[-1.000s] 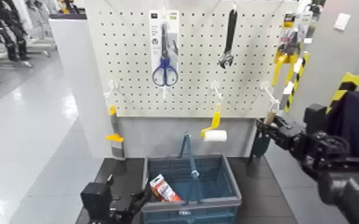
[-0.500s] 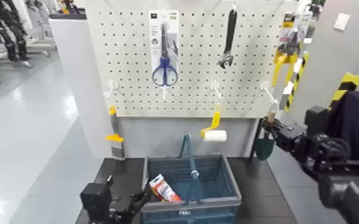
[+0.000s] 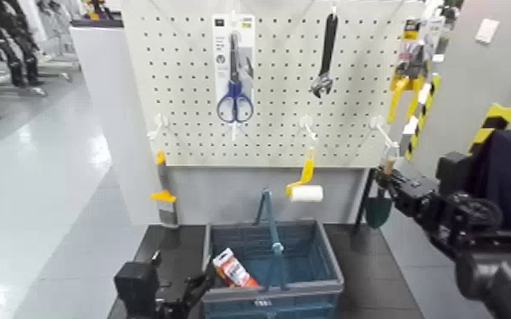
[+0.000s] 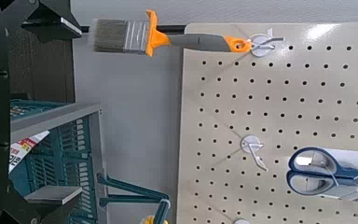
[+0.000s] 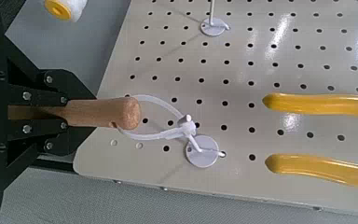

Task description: Put the tool with the wooden handle into the crate.

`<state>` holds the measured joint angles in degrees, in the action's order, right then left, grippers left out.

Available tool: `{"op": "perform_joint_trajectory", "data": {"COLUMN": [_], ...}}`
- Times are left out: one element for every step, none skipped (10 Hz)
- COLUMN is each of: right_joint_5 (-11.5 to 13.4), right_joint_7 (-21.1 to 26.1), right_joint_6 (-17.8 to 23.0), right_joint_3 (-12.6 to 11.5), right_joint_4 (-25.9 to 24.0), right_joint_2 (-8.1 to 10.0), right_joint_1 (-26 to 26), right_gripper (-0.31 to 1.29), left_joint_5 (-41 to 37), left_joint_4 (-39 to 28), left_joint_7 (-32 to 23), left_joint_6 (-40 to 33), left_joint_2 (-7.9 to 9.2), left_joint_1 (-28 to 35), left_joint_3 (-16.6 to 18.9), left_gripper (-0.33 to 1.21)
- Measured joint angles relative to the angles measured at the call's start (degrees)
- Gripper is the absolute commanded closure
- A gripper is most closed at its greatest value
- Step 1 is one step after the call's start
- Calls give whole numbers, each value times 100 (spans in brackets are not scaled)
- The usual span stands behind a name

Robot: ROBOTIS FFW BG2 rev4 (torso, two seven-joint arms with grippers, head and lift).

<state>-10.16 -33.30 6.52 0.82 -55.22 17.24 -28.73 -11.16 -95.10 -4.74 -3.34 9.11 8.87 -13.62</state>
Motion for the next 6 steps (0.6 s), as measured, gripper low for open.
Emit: {"op": "perform_joint_trajectory", "data": {"right_joint_5": [-17,-36,-33,-18,-17,-19], "right_joint_7": [51,88,154,206,241,339], "right_joint_6": [-78,-135,-226,-344,-447,-606], "right_joint_3": [-45,-106,-177,-264,-345,-416], "right_joint_4": [-279,-557,-856,-1174,-1456,-1825], "right_joint_2": [-7,-30,-57,-83,-112,-142], "right_joint_1": [138,287,438,607,761,944], "right_gripper": [124,124,124,124,124,124], "left_joint_5": [0,0,0,0,0,0], "left_joint_4": [-1,-5,-8,-9,-12,-17], "left_joint_7": [0,0,0,0,0,0], "left_joint_6": [6,19,25,34,37,45], "left_joint_2": [-5,-5,-5,-5,-5,-5], "left_joint_1": [1,1,5,8,9,10], "left_joint_3": [0,0,0,-1,-1,-1], "left_gripper": [12,13,13,12,12,12]}}
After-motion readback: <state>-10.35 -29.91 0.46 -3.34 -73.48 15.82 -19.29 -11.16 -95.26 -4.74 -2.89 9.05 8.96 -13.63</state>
